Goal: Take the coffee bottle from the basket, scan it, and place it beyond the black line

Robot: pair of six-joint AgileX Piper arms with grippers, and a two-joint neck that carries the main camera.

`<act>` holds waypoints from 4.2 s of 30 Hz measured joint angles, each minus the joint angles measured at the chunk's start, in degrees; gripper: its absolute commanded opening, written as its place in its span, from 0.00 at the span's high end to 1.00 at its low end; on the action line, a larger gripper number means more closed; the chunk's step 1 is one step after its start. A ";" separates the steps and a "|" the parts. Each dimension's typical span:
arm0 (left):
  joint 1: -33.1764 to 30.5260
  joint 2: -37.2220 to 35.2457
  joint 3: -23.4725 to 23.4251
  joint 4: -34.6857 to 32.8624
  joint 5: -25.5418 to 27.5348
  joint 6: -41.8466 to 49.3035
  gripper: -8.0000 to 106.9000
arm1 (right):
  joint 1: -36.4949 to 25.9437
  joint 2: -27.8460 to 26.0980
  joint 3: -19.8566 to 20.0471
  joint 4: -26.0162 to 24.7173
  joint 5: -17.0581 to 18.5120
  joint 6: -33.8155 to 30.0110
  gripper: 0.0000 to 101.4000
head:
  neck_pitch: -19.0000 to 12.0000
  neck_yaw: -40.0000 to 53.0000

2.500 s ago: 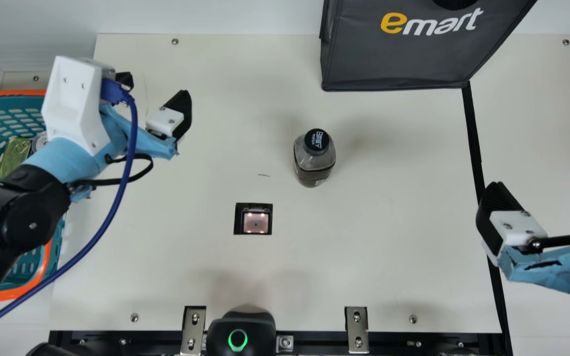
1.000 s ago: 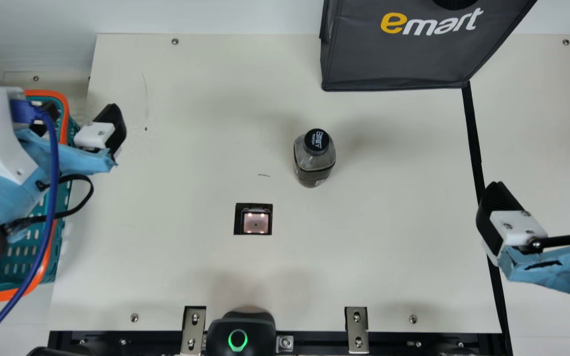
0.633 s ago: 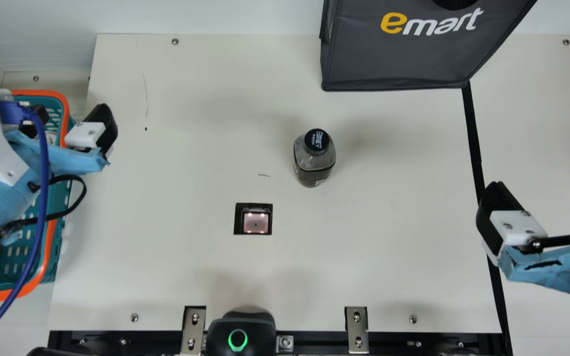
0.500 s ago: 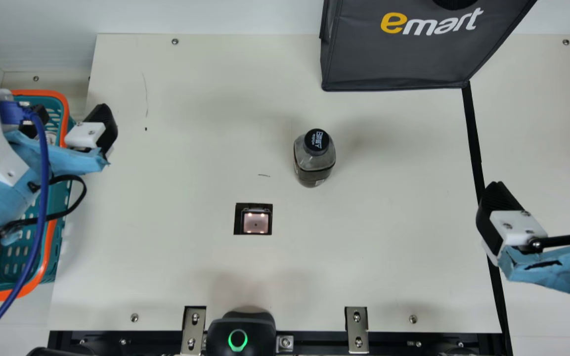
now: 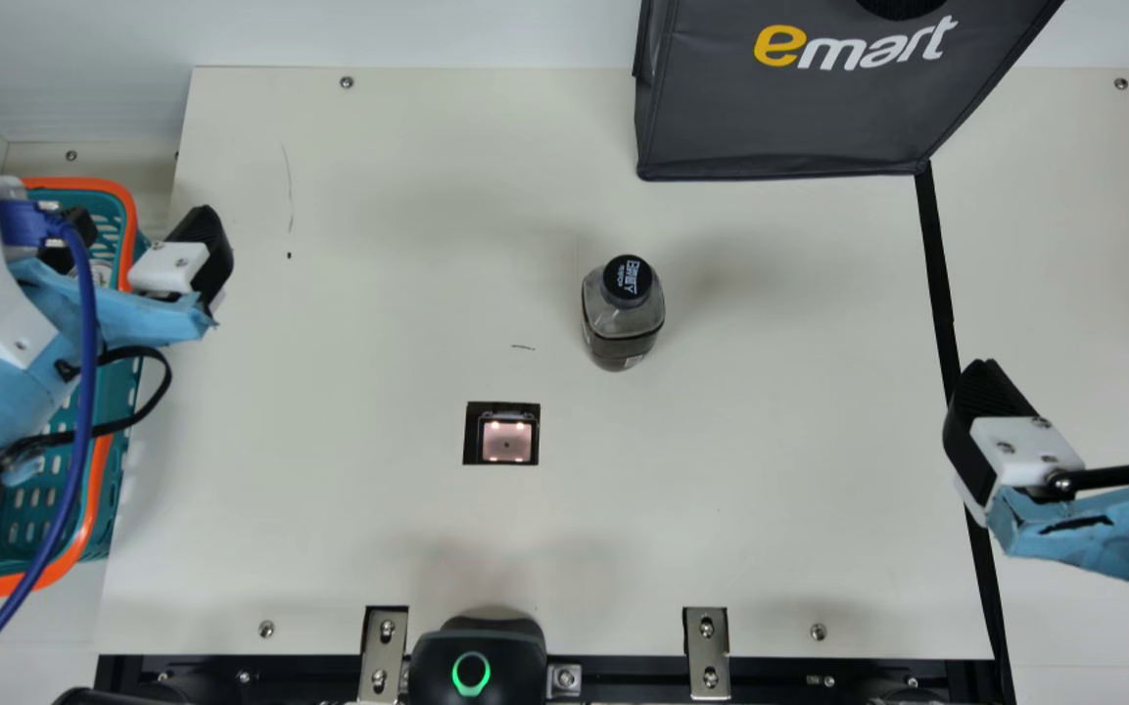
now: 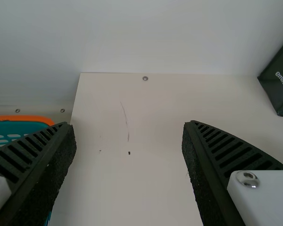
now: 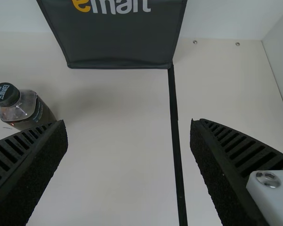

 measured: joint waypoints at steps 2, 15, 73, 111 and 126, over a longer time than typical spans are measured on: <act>0.00 0.00 0.00 0.00 0.00 0.00 0.15 | 0.00 0.00 0.00 0.00 0.00 0.00 0.10 | 0.00 0.00; 0.00 0.00 0.00 0.00 0.00 0.00 0.15 | 0.00 0.00 0.00 0.00 0.00 0.00 0.10 | 0.00 0.00; 0.00 0.00 0.00 0.00 0.00 0.00 0.15 | 6.31 16.82 0.15 4.65 -11.23 -4.08 0.10 | 0.00 0.00; 0.00 0.00 0.00 0.00 0.00 0.00 0.15 | 32.17 25.88 -0.24 -6.41 -17.06 12.58 0.10 | 0.00 0.00; 0.00 0.00 0.00 0.00 0.00 0.00 0.15 | 34.57 31.99 -0.20 -6.69 -20.23 13.48 0.10 | 0.00 0.00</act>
